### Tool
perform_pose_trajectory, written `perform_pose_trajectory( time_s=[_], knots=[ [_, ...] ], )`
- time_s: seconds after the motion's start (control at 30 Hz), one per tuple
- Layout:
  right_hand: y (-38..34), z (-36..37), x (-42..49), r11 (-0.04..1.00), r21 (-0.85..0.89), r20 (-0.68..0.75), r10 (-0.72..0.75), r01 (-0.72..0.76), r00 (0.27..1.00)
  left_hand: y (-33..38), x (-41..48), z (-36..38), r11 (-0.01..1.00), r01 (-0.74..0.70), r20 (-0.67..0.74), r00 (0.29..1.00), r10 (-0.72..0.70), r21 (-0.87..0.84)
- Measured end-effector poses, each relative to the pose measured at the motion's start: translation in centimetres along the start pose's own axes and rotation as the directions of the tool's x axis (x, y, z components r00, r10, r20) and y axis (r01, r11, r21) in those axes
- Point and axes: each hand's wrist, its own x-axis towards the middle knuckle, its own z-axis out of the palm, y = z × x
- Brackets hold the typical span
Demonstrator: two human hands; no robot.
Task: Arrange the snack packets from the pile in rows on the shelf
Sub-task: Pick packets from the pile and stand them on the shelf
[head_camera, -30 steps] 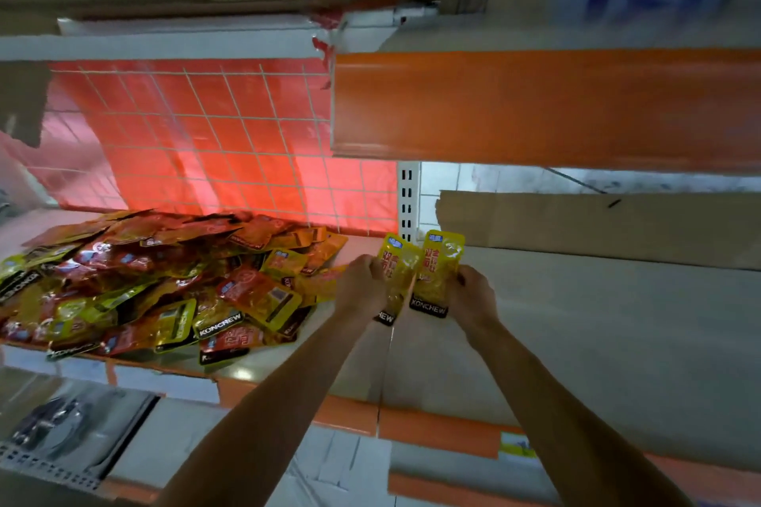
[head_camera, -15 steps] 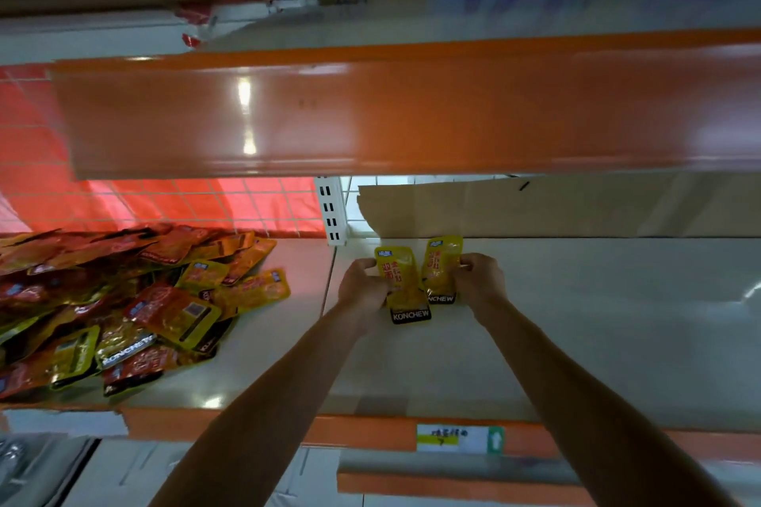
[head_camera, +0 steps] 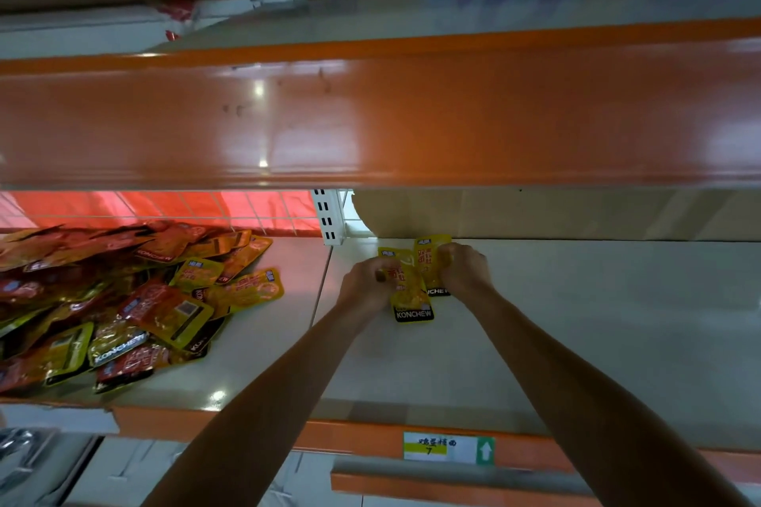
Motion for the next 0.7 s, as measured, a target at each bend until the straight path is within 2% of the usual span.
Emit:
perform_pose_trajectory(
  time_s=[0.1,0.3,0.53,0.7],
  knots=[
    [-0.1,0.0,0.2,0.998,-0.061,-0.006,-0.009,0.008,1.000,0.3,0.1,0.0,0.999,-0.037,0.057,0.998,0.037,-0.002],
    [0.6,-0.6,0.5,0.999,0.002,0.004,0.033,-0.033,0.999,1.1,0.6,1.1,0.997,-0.080,0.112,0.991,0.078,0.016],
    [1.1,-0.8,0.6,0.997,0.061,0.002,0.054,-0.054,0.999,1.6,1.6,2.9,0.935,-0.204,0.081,0.979,0.188,0.292],
    [1.3,-0.5,1.2,0.984,0.091,0.052,0.151,-0.156,0.987,1.5,2.0,3.1,0.913,-0.234,0.090,0.972,0.216,0.334]
  ],
)
